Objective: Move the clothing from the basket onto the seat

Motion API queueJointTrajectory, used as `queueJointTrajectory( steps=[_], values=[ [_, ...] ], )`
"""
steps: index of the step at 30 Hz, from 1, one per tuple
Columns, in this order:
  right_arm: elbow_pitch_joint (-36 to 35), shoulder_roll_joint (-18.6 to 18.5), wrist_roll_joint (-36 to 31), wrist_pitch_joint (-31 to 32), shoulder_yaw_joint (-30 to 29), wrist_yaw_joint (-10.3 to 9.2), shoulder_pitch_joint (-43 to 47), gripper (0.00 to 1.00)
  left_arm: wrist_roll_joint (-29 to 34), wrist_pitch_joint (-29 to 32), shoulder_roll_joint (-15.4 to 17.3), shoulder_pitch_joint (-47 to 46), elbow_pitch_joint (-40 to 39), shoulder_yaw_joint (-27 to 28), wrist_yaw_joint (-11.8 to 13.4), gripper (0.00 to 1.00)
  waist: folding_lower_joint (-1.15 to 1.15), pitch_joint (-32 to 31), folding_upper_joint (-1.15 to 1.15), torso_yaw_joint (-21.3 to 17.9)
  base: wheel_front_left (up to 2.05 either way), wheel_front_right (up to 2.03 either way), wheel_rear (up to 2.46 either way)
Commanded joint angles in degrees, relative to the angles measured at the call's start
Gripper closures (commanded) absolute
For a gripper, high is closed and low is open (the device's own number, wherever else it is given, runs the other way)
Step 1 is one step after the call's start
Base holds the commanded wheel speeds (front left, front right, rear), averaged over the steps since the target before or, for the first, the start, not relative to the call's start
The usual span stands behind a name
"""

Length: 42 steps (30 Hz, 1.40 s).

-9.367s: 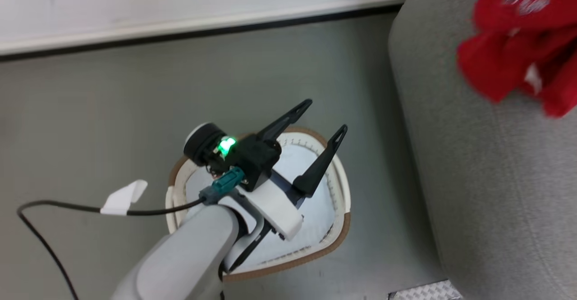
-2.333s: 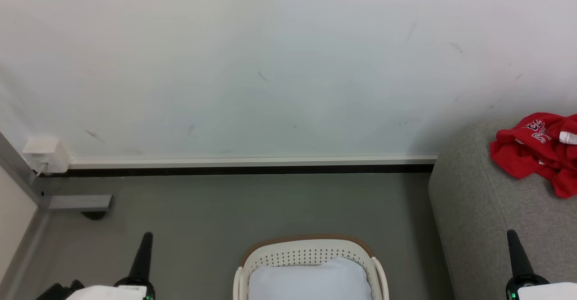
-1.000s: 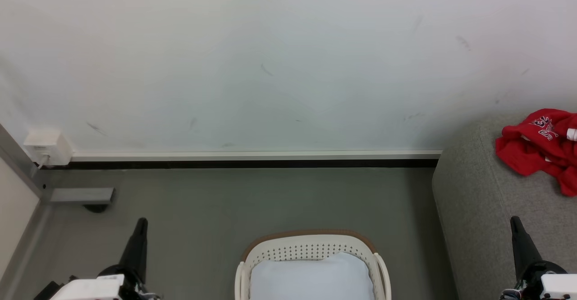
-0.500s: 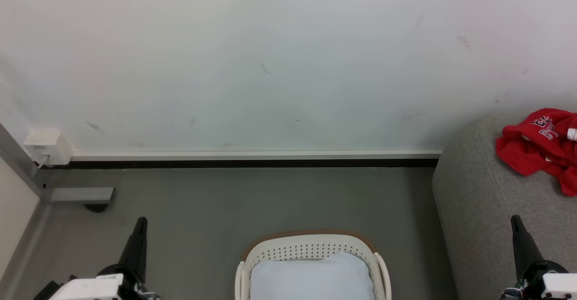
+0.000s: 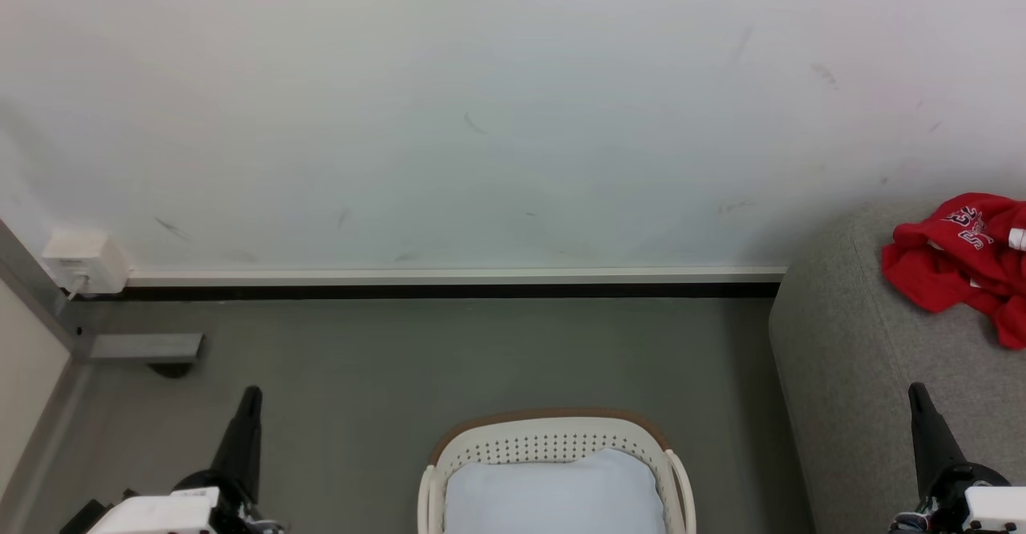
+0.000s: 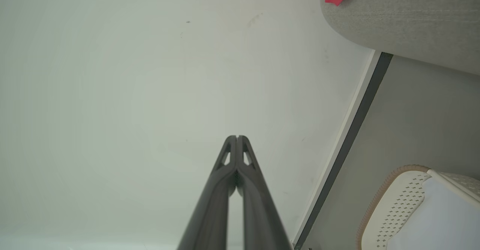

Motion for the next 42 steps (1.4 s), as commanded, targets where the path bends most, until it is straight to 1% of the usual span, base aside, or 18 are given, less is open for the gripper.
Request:
queueJointTrajectory(
  steps=[1, 42],
  values=[
    [-0.3, -0.5, 0.1, 0.2, -0.2, -0.12, -0.7, 1.00, -0.8, 0.3, 0.4, -0.5, -0.2, 0.1, -0.4, 1.00, 0.00, 0.0, 0.00, 0.0, 0.00, 0.00, 0.00],
    [-0.3, -0.5, 0.1, 0.2, -0.2, -0.12, -0.7, 1.00, -0.8, 0.2, 0.4, -0.5, -0.2, 0.1, -0.4, 1.00, 0.00, 0.0, 0.00, 0.0, 0.00, 0.00, 0.00]
  ],
)
